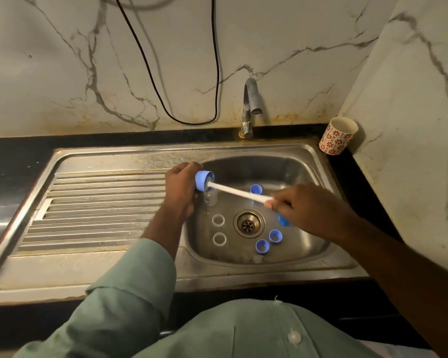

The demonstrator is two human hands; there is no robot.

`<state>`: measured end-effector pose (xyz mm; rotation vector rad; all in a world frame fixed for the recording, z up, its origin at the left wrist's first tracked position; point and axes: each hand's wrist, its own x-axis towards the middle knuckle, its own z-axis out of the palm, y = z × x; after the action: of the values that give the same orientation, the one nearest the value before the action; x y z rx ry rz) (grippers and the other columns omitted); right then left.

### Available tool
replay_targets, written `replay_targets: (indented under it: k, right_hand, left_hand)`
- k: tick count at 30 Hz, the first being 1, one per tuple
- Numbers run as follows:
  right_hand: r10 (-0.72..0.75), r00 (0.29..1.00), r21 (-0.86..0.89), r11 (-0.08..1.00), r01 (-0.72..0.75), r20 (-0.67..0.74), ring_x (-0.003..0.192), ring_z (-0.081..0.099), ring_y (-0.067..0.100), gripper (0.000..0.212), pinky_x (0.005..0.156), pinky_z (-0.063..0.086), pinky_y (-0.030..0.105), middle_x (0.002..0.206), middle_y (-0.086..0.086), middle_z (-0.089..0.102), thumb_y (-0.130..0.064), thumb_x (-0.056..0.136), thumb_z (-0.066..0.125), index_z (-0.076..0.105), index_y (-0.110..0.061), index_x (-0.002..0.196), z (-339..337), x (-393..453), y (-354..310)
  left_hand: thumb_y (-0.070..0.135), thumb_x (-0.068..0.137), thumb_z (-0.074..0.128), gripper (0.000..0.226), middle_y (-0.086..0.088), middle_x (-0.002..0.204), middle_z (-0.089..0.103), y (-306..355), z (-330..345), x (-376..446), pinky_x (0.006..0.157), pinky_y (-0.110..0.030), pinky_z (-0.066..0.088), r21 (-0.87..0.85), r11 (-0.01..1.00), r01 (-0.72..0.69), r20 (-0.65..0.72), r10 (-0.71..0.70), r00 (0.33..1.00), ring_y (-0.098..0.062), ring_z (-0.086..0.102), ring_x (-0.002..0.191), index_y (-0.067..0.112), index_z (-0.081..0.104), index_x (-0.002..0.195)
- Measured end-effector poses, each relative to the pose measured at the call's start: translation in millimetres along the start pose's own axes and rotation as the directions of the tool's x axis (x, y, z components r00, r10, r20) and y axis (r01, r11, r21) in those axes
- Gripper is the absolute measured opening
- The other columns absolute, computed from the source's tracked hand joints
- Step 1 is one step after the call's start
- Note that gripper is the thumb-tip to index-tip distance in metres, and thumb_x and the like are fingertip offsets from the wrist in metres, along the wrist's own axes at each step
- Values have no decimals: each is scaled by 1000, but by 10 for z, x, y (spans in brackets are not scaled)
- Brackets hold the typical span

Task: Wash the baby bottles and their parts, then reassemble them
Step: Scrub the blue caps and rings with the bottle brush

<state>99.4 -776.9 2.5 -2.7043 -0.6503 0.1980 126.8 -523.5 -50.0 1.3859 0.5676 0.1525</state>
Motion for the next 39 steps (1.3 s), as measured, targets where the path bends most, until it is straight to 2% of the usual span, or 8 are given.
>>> replay_targets:
  k: [6, 12, 17, 21, 24, 29, 34, 39]
  right_hand:
    - [-178, 961, -543, 839, 36, -211, 64, 60, 17, 32, 55, 40, 25, 76, -1, 65, -49, 94, 47, 66, -25, 100, -111, 26, -29]
    - [-321, 896, -507, 852, 132, -306, 58, 56, 22, 24, 49, 40, 24, 71, 5, 62, -35, 90, 63, 70, -13, 97, -3, -17, 27]
    - [148, 989, -163, 976, -143, 13, 54, 54, 12, 43, 49, 29, 23, 60, -5, 59, -57, 95, 38, 60, -25, 76, 172, -65, -37]
    - [94, 974, 20, 995, -100, 207, 46, 47, 5, 48, 50, 32, 22, 54, -3, 55, -51, 96, 44, 55, -25, 58, -13, -22, -34]
    - [110, 958, 494, 838, -233, 265, 38, 36, 6, 44, 39, 30, 21, 49, -5, 49, -45, 96, 49, 57, -21, 61, 20, -103, -72]
    - [244, 934, 634, 687, -355, 259, 35, 33, 2, 41, 36, 27, 17, 46, -9, 40, -39, 99, 47, 58, -7, 75, 453, -128, -266]
    - [261, 958, 492, 823, -283, 115, 45, 46, 4, 41, 46, 38, 16, 51, -7, 47, -40, 97, 50, 55, -11, 69, 535, -143, -212]
    - [326, 941, 297, 893, -338, 91, 54, 56, 9, 38, 57, 47, 27, 61, -2, 57, -47, 98, 45, 47, -27, 65, 508, -144, -256]
  left_hand:
    - [11, 90, 64, 8, -1, 58, 63, -98, -11, -5, 41, -20, 45, 63, 987, 145, 11, -146, 989, -11, 61, 49, 8, 67, 83]
    - [19, 86, 64, 8, 2, 69, 56, -108, -71, 33, 45, -23, 44, 118, 961, 252, 56, -260, 964, -10, 51, 53, 12, 61, 89]
    - [18, 86, 71, 13, -2, 61, 61, 36, -91, 62, 40, -21, 42, 322, 945, 47, 114, -89, 989, -14, 56, 54, 6, 68, 82]
    - [12, 87, 68, 13, -4, 59, 59, 155, -32, 30, 42, -22, 42, 278, 961, -9, 127, -27, 992, -17, 54, 53, 5, 65, 77]
    - [10, 92, 60, 13, -1, 66, 61, 320, -47, 34, 49, -24, 50, 4, 999, -48, 124, 47, 991, -14, 59, 61, 12, 63, 79]
    - [18, 90, 72, 3, -1, 90, 66, 437, -160, 32, 54, -16, 50, 387, 776, -497, 396, 347, 850, -17, 63, 80, 16, 70, 91]
    - [25, 70, 83, 73, -16, 119, 59, 236, -101, -82, 66, -31, 60, -196, 980, -43, 131, 69, 989, -25, 70, 89, 22, 47, 134]
    - [25, 78, 74, 59, -18, 114, 64, 72, 76, -216, 80, -41, 62, -635, 676, 374, 276, -254, 927, -28, 71, 88, 4, 55, 130]
